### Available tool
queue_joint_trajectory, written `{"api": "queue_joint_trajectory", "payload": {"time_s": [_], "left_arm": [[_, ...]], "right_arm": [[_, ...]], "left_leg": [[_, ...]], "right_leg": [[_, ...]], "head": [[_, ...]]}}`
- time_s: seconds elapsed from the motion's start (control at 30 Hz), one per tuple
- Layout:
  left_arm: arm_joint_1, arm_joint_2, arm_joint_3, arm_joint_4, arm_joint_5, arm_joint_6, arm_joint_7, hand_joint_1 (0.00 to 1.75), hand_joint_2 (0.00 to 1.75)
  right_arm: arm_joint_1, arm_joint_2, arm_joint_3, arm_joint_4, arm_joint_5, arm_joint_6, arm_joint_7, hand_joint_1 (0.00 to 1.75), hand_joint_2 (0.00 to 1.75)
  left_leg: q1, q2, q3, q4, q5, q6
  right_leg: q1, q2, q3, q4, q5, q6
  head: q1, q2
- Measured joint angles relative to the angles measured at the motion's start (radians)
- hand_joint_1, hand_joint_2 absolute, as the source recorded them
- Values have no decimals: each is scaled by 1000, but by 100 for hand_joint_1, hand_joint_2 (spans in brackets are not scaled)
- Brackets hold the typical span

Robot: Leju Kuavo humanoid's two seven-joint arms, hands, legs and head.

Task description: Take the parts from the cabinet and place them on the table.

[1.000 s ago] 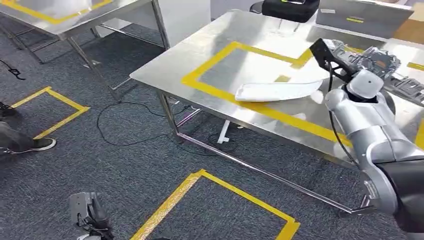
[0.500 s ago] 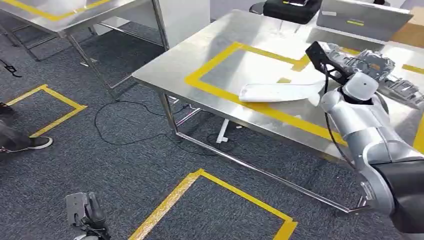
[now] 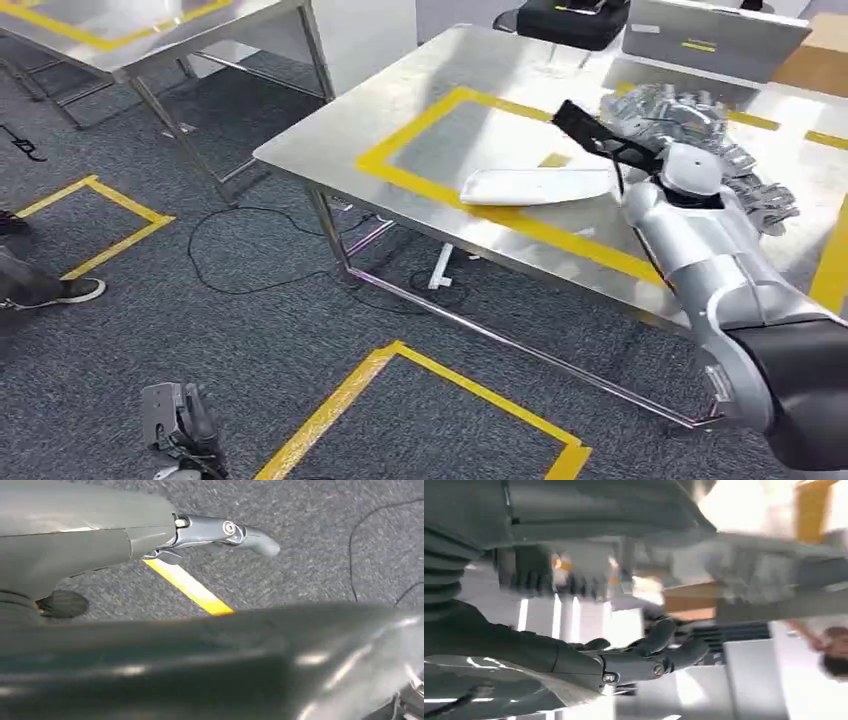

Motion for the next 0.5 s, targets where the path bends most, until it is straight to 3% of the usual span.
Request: {"api": "queue_joint_trajectory", "payload": {"time_s": [0.07,0.1,0.13,0.17,0.2,0.27,0.3,0.4,0.43,0.5], "left_arm": [[1,2,0,0,0,0,0,0,0],[2,2,0,0,0,0,0,0,0],[2,3,0,0,0,0,0,0,0],[3,3,0,0,1,0,0,0,0],[2,3,0,0,1,0,0,0,0],[2,5,0,0,1,0,0,0,0],[2,6,-1,0,1,0,0,0,0],[4,8,-1,0,1,1,0,0,0],[3,8,-1,0,2,1,0,0,0],[2,8,-2,0,2,1,0,0,0]], "right_arm": [[-15,21,0,-4,-2,11,-10,0,0],[-18,29,0,-4,-2,13,-14,0,0],[-20,35,0,-4,-4,14,-17,0,0],[-20,38,1,-4,-8,14,-19,0,0],[-22,42,1,-5,-10,14,-22,0,0],[-30,50,1,-9,-12,14,-23,0,0],[-34,50,1,-10,-12,14,-23,0,0],[-36,51,0,-10,-14,15,-23,0,0],[-36,52,1,-10,-16,16,-25,0,0],[-39,52,1,-11,-19,27,-32,0,0]], "left_leg": [[4,0,-67,155,-75,-8],[5,0,-99,224,-99,-8],[5,0,-115,258,-103,-7],[5,0,-107,241,-82,-4],[4,0,-79,182,-44,2],[1,0,10,5,39,14],[-2,-1,34,-37,31,16],[-6,0,36,-54,29,17],[-6,0,37,-62,34,23],[0,3,46,-79,45,34]], "right_leg": [[2,-2,1,0,0,-4],[4,-3,1,0,-1,-5],[5,-5,2,0,-1,-5],[7,-6,3,0,-1,-6],[8,-7,3,0,-1,-6],[8,-7,6,0,-2,-5],[11,-7,4,0,-2,-4],[10,-4,-1,-5,4,9],[10,-4,1,-9,6,16],[9,-6,-22,22,-29,22]], "head": [[0,0],[-1,0],[0,0],[-1,0],[0,0],[-1,0],[0,0],[0,0],[0,0],[3,0]]}}
